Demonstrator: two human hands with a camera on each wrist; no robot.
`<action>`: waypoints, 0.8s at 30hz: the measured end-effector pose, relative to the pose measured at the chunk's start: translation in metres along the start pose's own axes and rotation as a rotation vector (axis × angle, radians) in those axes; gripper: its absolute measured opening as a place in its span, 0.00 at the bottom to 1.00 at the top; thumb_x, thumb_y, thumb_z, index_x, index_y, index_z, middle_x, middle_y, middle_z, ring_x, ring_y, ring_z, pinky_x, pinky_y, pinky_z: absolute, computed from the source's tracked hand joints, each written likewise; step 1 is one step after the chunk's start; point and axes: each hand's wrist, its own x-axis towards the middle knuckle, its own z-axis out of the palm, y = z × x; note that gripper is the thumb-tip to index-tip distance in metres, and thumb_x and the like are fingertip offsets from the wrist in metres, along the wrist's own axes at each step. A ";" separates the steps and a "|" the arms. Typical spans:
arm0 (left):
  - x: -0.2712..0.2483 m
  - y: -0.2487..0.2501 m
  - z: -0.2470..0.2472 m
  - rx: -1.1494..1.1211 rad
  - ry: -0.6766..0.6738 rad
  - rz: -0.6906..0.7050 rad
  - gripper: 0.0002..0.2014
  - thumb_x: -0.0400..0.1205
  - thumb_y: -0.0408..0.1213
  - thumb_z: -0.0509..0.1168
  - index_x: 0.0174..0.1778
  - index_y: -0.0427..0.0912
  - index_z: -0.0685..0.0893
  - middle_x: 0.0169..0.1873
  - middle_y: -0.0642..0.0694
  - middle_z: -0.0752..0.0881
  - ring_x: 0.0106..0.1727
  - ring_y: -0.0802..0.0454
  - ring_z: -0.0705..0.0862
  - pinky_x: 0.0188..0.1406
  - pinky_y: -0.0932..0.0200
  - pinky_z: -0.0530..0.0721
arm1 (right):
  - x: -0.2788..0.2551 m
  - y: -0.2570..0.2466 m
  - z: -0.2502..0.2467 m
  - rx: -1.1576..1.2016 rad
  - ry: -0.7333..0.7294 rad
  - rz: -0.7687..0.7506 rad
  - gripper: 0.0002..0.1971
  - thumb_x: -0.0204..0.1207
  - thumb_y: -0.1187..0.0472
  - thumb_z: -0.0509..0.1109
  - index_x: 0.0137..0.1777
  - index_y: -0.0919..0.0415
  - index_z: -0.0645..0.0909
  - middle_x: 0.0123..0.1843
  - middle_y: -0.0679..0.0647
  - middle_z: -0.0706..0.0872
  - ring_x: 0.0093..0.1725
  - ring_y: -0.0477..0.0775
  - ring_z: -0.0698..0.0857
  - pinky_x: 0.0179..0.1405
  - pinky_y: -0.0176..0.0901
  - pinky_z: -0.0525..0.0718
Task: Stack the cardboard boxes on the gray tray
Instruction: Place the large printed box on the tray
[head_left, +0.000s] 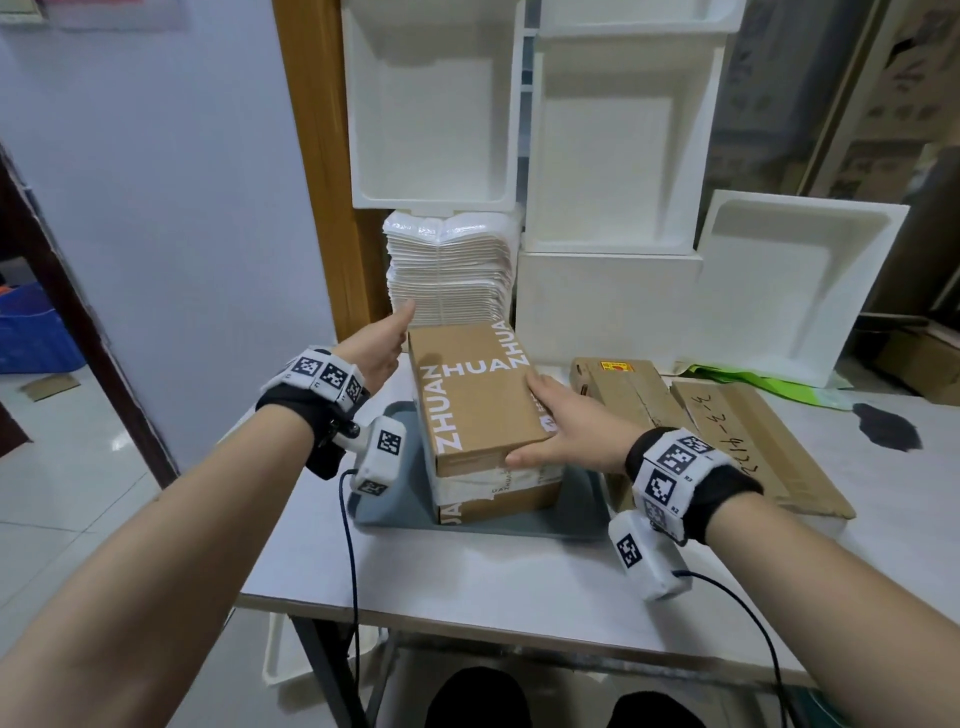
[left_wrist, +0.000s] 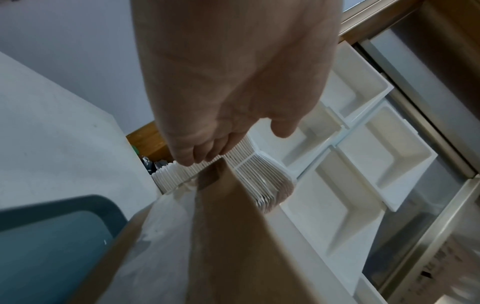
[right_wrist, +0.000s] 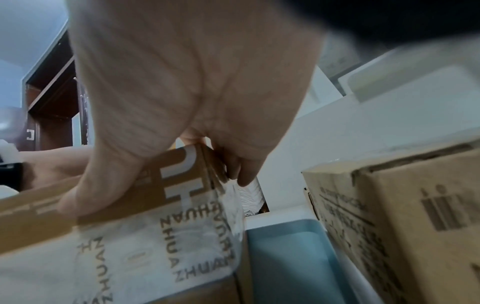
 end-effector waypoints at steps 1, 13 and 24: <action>0.002 -0.001 0.000 -0.001 -0.001 -0.002 0.44 0.83 0.65 0.53 0.86 0.40 0.47 0.86 0.43 0.52 0.86 0.49 0.52 0.84 0.50 0.51 | 0.000 0.001 0.001 -0.005 0.017 -0.005 0.56 0.65 0.40 0.80 0.86 0.51 0.50 0.82 0.48 0.66 0.77 0.51 0.71 0.76 0.47 0.71; 0.019 -0.007 -0.009 -0.162 0.037 -0.005 0.34 0.85 0.60 0.53 0.78 0.35 0.69 0.74 0.46 0.75 0.74 0.52 0.73 0.79 0.53 0.66 | 0.000 0.001 -0.005 -0.013 0.114 -0.001 0.50 0.68 0.49 0.81 0.85 0.56 0.56 0.83 0.51 0.67 0.79 0.51 0.68 0.68 0.30 0.61; 0.003 -0.012 -0.022 -0.255 0.073 -0.007 0.36 0.86 0.58 0.53 0.82 0.33 0.61 0.83 0.40 0.63 0.83 0.46 0.61 0.82 0.49 0.62 | 0.003 0.007 -0.036 -0.063 0.085 0.019 0.50 0.64 0.48 0.83 0.84 0.54 0.63 0.83 0.47 0.67 0.80 0.48 0.69 0.68 0.27 0.62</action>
